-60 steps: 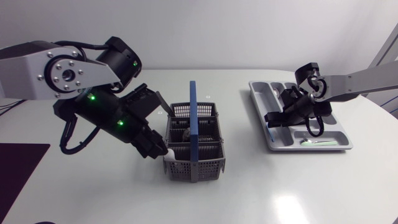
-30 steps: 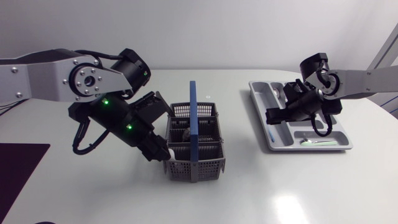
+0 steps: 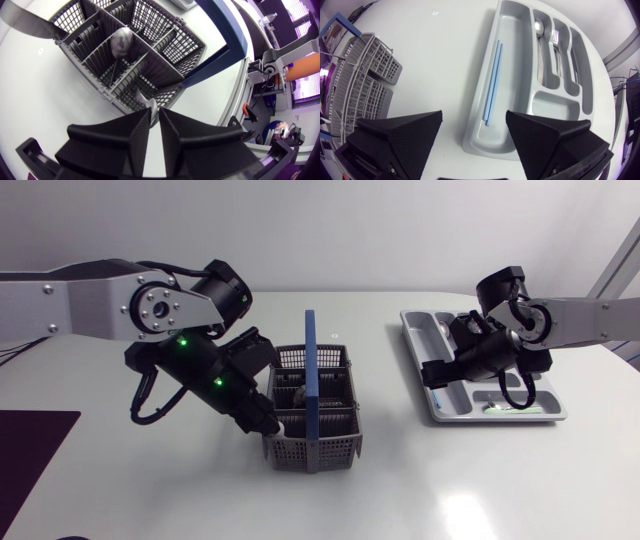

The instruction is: Unload the cutlery basket into the drawer organizer.

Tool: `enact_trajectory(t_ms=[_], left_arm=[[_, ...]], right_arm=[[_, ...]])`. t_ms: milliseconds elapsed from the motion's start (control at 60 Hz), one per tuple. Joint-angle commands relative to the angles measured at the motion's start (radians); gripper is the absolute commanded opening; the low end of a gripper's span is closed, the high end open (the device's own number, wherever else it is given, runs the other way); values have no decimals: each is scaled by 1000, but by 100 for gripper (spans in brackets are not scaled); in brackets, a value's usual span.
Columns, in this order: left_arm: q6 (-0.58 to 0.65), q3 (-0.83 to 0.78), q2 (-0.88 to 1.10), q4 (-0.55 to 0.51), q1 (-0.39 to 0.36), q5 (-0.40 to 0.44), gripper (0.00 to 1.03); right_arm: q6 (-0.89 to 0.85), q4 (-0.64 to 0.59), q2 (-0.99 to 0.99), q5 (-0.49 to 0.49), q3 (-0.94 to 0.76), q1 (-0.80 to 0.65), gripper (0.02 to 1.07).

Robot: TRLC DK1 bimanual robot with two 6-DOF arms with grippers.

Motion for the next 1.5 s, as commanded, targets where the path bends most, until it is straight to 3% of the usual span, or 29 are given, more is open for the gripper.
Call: enact_trajectory(t_ms=[0,183,583,833,1250,1483], left_arm=[[-7,26,25,-1,-6,21,4],[-10,42,3,-7,2,49,4],[16,138,-114,-138,66,110,4],[21,180,-213,-213,97,156,4],[18,221,-333,-313,68,187,4],[34,161,-341,-328,-3,187,4]], right_arm=[[-2,4,-28,15,-28,11,94],[-4,2,-58,17,-47,22,93],[-53,-18,-239,15,-119,59,93],[-81,-57,-377,-55,-151,68,93],[-107,-114,-530,-114,-215,84,93],[-196,-151,-634,-229,-264,100,94]])
